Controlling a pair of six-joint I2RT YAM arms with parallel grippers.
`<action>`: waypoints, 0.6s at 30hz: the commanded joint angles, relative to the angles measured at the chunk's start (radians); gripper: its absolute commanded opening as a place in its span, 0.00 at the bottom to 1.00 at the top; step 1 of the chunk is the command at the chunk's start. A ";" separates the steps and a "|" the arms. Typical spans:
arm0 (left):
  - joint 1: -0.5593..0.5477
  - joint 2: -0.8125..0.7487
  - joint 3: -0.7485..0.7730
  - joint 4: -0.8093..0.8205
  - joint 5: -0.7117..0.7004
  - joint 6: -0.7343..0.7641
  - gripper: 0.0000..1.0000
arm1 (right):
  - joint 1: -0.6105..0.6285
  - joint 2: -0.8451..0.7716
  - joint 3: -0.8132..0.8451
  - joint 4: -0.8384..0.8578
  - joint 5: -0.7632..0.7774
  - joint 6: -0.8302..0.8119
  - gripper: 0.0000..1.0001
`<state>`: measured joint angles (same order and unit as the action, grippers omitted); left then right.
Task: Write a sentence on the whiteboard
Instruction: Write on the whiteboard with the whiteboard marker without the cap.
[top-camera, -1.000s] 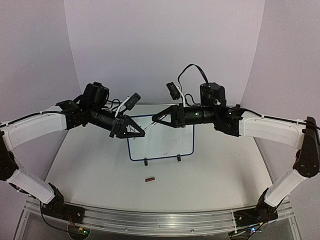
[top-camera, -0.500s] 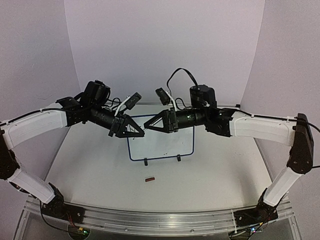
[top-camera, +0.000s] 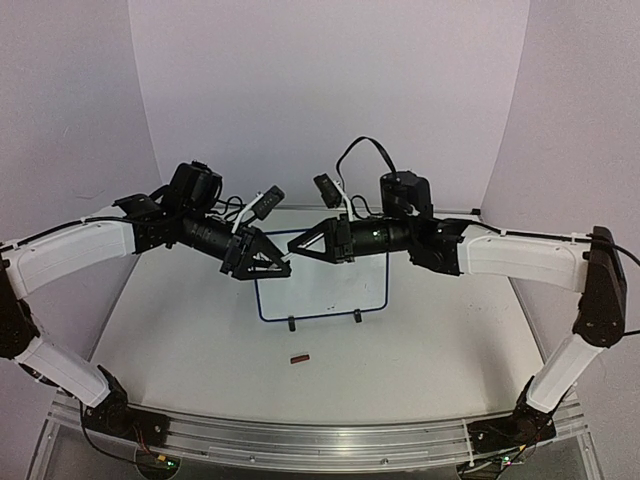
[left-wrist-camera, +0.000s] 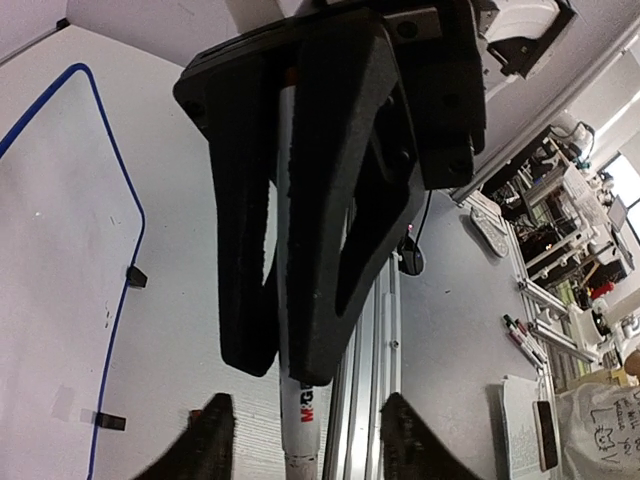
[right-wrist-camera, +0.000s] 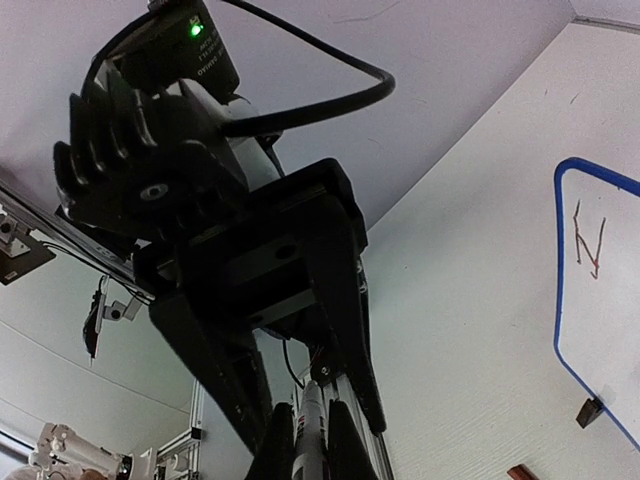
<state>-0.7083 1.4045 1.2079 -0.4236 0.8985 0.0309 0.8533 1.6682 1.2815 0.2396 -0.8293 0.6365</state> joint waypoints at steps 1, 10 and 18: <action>0.003 -0.070 0.033 0.002 -0.150 0.028 0.66 | 0.003 -0.073 -0.041 0.035 0.136 -0.039 0.00; 0.213 -0.114 0.040 -0.046 -0.243 0.032 0.80 | 0.031 -0.184 -0.106 -0.153 0.517 -0.198 0.00; 0.281 0.016 0.000 0.028 -0.295 0.007 0.80 | 0.087 -0.126 -0.096 -0.138 0.695 -0.210 0.00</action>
<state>-0.4419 1.3480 1.2151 -0.4487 0.6411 0.0499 0.9146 1.5107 1.1820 0.0900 -0.2670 0.4550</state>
